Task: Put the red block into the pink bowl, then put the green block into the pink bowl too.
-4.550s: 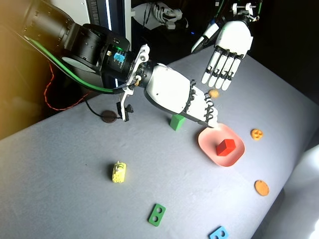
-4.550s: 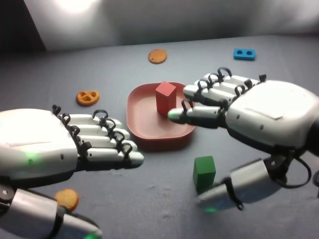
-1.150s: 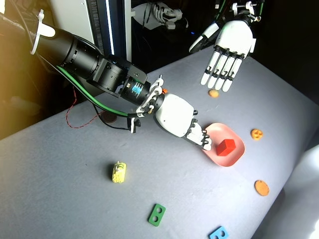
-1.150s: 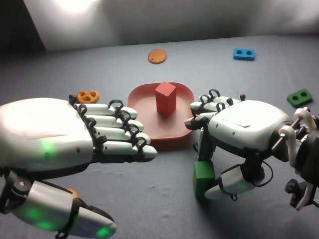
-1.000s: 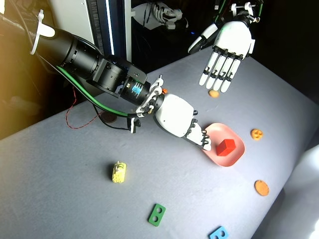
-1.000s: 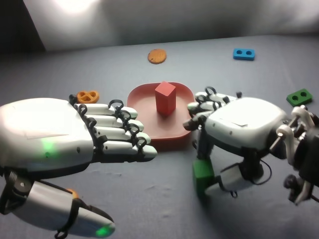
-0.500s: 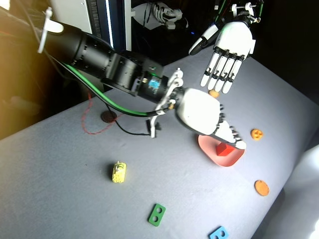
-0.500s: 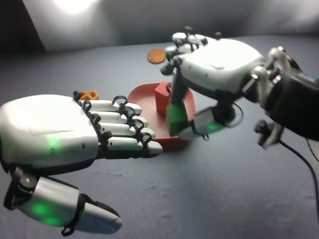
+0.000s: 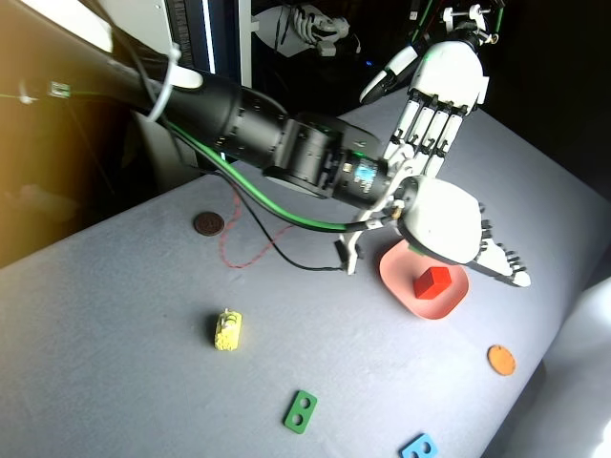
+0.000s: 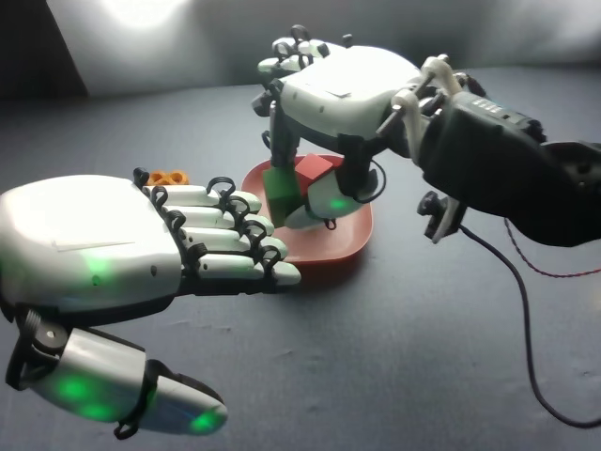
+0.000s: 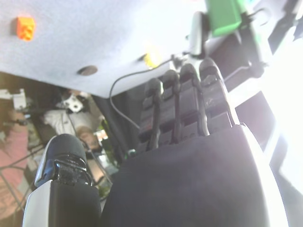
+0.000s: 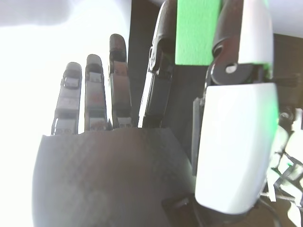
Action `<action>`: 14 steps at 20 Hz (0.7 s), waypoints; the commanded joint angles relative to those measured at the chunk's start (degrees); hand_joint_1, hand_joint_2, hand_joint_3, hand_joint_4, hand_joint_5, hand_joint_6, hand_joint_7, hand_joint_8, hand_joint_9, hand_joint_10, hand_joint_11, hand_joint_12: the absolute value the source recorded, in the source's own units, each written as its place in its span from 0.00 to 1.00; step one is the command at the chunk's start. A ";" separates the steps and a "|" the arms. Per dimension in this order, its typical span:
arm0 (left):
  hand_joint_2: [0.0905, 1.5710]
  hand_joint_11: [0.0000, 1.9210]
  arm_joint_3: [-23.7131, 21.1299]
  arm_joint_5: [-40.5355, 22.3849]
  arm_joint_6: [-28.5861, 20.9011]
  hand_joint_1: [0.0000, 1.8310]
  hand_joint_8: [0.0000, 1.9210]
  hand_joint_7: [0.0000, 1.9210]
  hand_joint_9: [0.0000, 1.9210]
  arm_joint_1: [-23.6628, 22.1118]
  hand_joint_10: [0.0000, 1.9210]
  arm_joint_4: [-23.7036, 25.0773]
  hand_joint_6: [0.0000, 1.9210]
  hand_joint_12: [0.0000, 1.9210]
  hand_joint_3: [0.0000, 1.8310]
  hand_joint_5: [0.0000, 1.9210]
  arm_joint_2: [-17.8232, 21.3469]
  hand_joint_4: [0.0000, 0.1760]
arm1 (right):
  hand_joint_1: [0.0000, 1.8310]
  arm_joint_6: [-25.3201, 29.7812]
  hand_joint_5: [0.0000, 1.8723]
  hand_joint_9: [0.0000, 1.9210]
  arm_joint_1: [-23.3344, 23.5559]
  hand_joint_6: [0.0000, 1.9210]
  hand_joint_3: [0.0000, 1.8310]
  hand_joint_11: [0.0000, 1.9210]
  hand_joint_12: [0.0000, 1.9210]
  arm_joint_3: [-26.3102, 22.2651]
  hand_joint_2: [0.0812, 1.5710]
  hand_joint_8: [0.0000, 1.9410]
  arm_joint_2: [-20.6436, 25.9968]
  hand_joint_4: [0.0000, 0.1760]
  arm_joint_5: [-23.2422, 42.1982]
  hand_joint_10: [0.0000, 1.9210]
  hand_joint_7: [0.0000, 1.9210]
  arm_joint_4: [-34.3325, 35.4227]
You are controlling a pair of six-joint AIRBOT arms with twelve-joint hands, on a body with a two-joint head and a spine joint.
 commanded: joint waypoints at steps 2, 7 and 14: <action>0.72 0.00 0.09 -3.48 0.14 0.02 0.00 0.08 0.04 -0.76 0.00 -2.13 0.00 0.00 0.00 0.09 0.39 0.00 | 0.61 0.08 0.73 0.07 0.72 0.16 0.00 0.00 0.00 0.97 0.59 0.00 -0.06 1.00 4.83 0.00 0.24 -1.45; 0.72 0.00 0.09 -3.47 0.13 0.02 0.00 0.07 0.03 -0.92 0.00 -2.21 0.00 0.00 0.00 0.08 0.38 0.00 | 0.61 0.08 0.73 0.05 -0.57 0.16 0.00 0.00 0.00 1.60 0.59 0.00 -0.71 1.00 4.86 0.00 0.22 -1.84; 0.73 0.00 0.08 -3.39 0.13 0.02 0.00 0.08 0.04 -1.07 0.00 -2.32 0.00 0.00 0.00 0.09 0.32 0.00 | 0.62 0.09 0.73 0.05 -1.93 0.16 0.00 0.00 0.00 2.30 0.60 0.00 -1.31 0.54 4.87 0.00 0.23 -2.85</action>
